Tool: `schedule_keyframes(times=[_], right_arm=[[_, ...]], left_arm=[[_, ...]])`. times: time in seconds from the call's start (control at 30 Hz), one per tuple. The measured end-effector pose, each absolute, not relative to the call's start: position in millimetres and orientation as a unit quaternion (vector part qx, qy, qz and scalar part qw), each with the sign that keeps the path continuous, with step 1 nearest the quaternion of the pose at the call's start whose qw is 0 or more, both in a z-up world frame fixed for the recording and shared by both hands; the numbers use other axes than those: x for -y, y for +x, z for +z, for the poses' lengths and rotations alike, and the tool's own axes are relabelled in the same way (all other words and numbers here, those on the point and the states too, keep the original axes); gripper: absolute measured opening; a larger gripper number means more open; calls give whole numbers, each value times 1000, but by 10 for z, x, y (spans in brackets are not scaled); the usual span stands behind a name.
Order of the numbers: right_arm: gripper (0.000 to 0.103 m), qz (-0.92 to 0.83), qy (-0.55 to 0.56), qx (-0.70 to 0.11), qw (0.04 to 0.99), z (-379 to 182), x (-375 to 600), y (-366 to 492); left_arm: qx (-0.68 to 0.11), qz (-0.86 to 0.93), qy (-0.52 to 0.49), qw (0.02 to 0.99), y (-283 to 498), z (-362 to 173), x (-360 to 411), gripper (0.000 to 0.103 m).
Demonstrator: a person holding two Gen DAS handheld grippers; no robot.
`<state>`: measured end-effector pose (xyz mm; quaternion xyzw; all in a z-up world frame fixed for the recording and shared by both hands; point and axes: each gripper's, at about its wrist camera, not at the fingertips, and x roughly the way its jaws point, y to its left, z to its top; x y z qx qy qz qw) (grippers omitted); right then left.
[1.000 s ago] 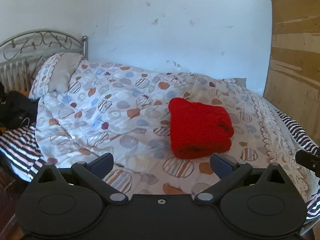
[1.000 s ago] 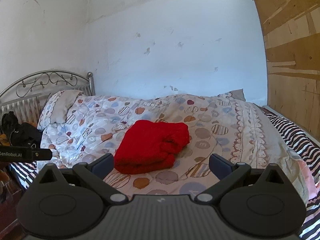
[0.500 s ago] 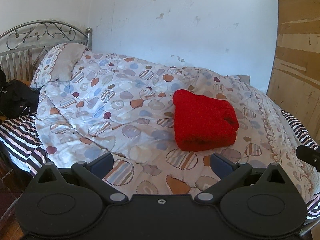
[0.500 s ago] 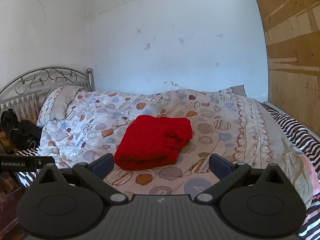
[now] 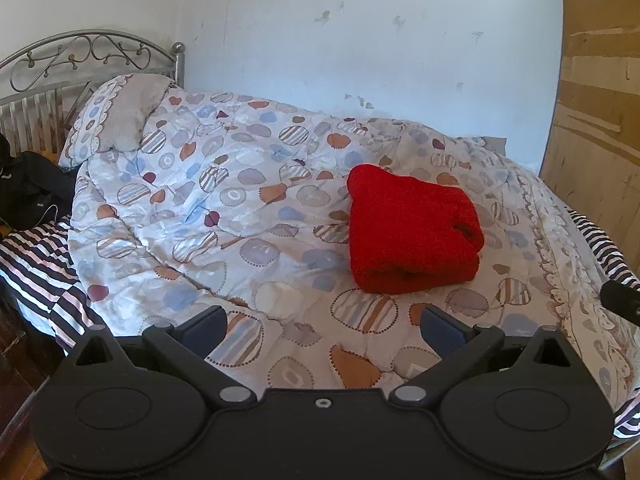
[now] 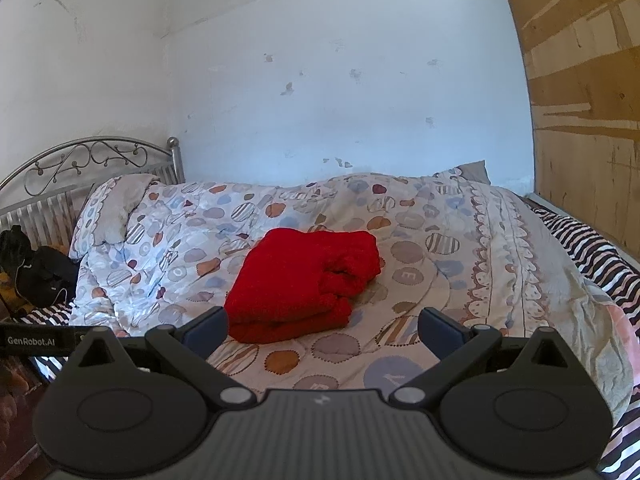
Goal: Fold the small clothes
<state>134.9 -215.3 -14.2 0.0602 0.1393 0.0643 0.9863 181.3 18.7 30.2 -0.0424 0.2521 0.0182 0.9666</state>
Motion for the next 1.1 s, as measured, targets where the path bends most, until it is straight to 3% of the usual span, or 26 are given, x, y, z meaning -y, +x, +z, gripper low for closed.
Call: schedule_keyframes(times=[1.1], right_arm=[[103, 42, 81, -169, 981, -329, 2344, 1789]], left_arm=[[-290, 40, -33, 956, 2242, 72, -65, 102]])
